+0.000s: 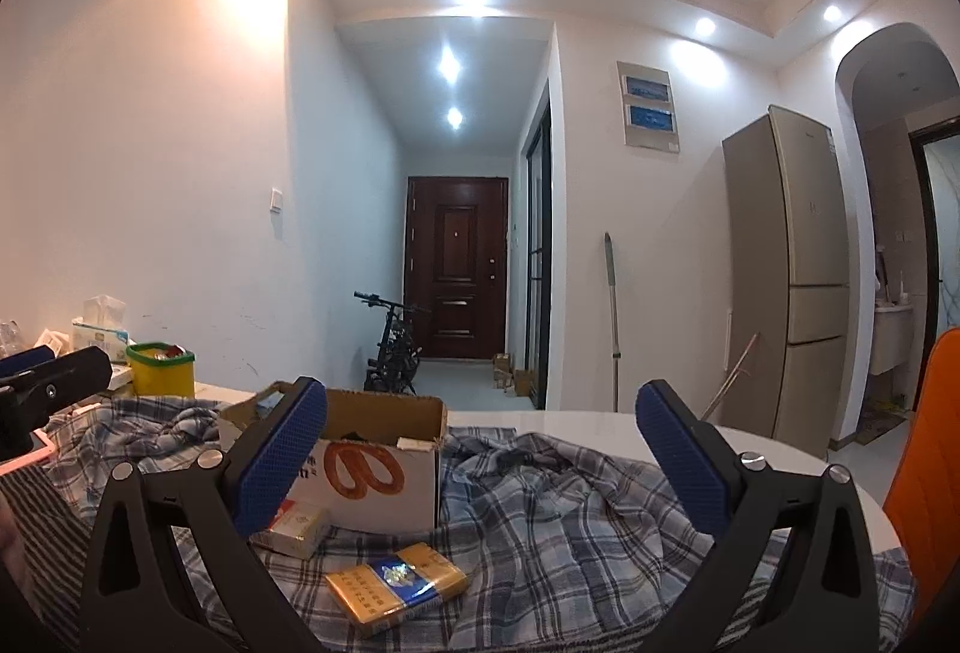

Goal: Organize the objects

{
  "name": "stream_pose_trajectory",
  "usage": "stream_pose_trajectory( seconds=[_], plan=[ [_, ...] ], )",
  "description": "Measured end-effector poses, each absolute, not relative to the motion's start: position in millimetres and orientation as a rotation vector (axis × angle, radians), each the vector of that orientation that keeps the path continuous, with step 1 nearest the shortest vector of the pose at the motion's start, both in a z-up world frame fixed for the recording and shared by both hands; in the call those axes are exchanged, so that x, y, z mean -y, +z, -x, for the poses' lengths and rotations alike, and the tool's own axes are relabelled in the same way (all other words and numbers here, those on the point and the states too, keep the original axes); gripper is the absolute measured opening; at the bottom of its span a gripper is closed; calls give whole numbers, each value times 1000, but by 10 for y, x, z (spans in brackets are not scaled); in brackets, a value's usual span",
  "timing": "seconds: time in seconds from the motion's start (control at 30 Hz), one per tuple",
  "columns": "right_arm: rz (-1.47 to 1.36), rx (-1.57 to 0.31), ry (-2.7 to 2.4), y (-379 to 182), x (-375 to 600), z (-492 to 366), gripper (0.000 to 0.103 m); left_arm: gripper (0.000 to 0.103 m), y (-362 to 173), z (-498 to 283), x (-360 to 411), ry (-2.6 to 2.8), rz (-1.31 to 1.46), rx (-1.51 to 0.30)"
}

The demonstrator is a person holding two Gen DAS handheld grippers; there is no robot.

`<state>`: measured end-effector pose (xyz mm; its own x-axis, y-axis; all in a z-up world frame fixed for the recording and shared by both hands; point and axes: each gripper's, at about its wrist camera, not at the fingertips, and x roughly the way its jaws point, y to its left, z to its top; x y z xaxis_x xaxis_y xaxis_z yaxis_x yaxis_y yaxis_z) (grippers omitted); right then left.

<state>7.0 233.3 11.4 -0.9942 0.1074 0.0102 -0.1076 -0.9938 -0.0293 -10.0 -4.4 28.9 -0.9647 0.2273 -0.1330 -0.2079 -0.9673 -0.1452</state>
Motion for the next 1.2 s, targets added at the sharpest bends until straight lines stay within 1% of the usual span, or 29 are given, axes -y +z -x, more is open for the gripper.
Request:
stream_pose_trajectory(
  seconds=[0.13,0.47,0.67,0.83,1.03,1.2],
  plan=[
    [-19,-7,3034,110,-2411,-86,103,103,254,136,14,2911,248,168],
    [16,25,3026,110,-2388,-53,103,103,257,159,13,2918,272,163],
    [263,12,3033,84,-2405,227,103,103,189,368,-18,2908,435,138],
    [412,-71,3097,216,-2550,327,102,103,181,544,7,2866,577,143],
    [222,92,3087,651,-2574,287,102,103,443,672,-72,2886,624,-56],
    [198,10,3158,794,-2559,370,102,103,615,800,-94,2806,663,45]
  ],
)
